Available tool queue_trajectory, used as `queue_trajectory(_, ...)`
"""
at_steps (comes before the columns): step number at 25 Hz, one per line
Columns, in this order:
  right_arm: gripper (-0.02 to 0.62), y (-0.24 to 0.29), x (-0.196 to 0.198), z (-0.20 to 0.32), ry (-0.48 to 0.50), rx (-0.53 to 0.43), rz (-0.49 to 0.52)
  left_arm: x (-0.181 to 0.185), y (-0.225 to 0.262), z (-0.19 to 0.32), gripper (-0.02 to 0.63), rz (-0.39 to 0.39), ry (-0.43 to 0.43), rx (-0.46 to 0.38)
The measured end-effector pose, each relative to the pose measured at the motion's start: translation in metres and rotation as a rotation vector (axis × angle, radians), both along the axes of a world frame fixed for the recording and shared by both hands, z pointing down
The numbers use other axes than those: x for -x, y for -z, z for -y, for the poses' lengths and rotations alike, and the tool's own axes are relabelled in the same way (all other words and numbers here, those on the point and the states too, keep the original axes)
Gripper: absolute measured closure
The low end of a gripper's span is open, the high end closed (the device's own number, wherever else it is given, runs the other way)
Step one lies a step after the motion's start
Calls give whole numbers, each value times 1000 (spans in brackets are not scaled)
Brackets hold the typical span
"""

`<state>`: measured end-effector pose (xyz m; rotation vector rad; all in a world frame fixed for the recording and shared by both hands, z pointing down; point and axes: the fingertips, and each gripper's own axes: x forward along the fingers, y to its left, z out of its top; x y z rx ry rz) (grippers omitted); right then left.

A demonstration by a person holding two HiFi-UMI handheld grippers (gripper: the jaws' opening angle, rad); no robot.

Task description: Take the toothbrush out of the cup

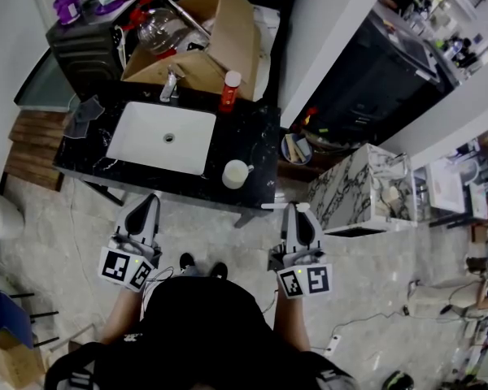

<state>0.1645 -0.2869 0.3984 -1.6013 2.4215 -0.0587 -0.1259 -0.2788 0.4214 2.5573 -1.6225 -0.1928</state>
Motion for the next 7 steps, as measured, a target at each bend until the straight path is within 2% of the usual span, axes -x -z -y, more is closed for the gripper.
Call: queue_trajectory(7, 568, 3, 1, -1, 3, -6, -3, -2, 1, -3, 601, 35, 4, -11)
